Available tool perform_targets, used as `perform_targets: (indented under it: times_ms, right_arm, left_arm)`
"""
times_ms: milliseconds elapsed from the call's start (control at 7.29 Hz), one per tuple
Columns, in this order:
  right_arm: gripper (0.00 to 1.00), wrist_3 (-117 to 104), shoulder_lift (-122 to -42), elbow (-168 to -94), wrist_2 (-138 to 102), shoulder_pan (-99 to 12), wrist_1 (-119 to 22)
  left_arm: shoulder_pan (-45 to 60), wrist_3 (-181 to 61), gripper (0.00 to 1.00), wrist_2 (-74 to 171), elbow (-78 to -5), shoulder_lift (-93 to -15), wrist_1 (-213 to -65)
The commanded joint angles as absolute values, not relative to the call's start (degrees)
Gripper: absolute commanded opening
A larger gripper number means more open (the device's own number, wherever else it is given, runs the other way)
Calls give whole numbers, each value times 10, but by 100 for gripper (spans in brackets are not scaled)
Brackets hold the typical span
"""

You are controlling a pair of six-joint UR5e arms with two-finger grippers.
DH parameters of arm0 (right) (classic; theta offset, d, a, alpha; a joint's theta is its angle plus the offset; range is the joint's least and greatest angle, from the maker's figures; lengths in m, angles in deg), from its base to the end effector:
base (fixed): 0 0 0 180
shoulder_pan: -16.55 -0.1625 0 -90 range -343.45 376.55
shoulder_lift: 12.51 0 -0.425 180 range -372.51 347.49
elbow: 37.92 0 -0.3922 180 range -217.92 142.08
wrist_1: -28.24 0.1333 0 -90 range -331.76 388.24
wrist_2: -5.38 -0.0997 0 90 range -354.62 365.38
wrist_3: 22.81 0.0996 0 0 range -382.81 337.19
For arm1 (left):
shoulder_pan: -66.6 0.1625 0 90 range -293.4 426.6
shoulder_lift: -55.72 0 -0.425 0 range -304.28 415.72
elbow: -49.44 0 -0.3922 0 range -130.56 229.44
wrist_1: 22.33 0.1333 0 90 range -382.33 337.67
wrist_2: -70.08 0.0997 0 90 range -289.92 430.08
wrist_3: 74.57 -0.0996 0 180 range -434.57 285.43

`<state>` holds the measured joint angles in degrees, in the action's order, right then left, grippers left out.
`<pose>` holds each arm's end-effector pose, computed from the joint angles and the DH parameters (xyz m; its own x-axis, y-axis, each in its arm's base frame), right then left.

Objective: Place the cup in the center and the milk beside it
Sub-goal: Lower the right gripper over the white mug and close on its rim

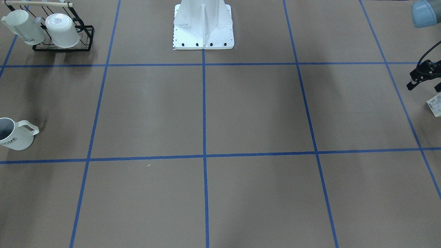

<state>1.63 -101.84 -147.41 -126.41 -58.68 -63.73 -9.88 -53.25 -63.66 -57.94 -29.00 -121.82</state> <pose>-0.0605 -0.4919 0.4917 0.7083 0.0239 0.7055 -0.0558 0.9982 0.0223 0.0457 -0.4658 0.5337 0.6780 0.0591 -0.7327 0.0313 0.9935 0.1090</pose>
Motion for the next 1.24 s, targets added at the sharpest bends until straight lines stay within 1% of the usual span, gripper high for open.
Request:
perform_targets:
  times_ms: [0,686,824,961,1098]
  right_arm:
    - [100,21,-1022,-1476,-1265,-587,-637]
    - [100,22,-1032,-1473,-1276,-582,-636]
    - [100,22,-1034,-1453,-1272,-580,-635]
    - [100,21,-1029,-1435,-1265,-562,-612]
    - [100,24,-1026,-1400,-1263,-551,-569]
  left_arm:
    - [-100,-531,98,-633,-589,-288,-1173]
    - [-103,-533,98,-641,-581,-285,-1177]
    - [-101,-533,98,-647,-568,-287,-1178]
    - [-101,-532,98,-647,-571,-287,-1178]
    - [-101,-531,98,-646,-573,-287,-1178]
